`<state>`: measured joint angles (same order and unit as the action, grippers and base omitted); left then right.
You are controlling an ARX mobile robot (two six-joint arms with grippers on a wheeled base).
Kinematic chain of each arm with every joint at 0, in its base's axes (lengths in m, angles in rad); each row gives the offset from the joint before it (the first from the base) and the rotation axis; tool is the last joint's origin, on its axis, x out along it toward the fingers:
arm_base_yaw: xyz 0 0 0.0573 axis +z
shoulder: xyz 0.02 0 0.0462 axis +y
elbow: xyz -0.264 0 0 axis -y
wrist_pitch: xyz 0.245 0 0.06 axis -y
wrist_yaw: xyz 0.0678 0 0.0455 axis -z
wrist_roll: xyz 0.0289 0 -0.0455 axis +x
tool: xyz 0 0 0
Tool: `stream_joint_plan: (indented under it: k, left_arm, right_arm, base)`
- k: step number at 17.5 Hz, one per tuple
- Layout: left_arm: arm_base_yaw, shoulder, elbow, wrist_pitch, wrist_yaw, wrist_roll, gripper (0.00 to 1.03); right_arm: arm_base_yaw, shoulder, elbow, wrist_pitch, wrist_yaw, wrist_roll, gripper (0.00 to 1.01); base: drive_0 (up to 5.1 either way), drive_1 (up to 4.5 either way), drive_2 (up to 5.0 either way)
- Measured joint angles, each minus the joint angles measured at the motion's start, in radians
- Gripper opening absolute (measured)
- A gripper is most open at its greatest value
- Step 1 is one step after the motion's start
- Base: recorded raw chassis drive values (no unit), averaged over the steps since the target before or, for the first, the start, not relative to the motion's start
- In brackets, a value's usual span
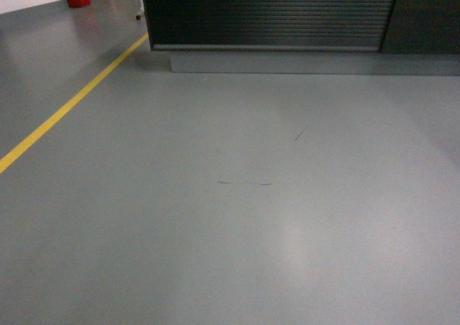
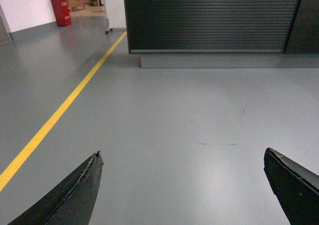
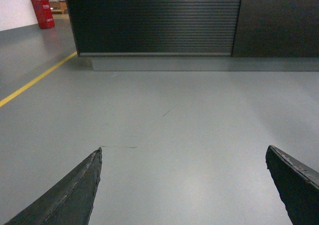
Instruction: Place dark red mango on scale at checkout
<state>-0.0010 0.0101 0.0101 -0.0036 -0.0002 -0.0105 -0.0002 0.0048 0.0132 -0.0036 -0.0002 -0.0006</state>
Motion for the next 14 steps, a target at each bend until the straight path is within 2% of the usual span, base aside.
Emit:
stream_joint_plan:
  k: [14]
  left_arm:
    - [0.000,0.000,0.000,0.000,0.000,0.000,0.98]
  right_arm:
    - [0.000,0.000,0.000,0.000,0.000,0.000,0.98]
  base:
    - [0.0,0.00,0.0]
